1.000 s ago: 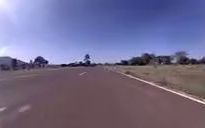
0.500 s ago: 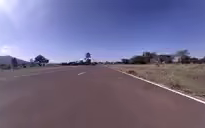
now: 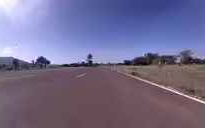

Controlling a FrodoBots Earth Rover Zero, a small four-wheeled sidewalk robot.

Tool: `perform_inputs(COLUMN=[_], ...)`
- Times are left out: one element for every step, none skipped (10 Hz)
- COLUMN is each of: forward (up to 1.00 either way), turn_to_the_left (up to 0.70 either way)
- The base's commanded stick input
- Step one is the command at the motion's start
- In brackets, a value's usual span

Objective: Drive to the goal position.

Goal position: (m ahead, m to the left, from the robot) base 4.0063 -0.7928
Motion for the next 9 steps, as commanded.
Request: perform_inputs(forward=[1.00,1.00,1.00,1.00,1.00,1.00,1.00,1.00,1.00], turn_to_the_left=[0.00,0.00,0.00,-0.40,-0.29,-0.18,-0.07,0.00,0.00])
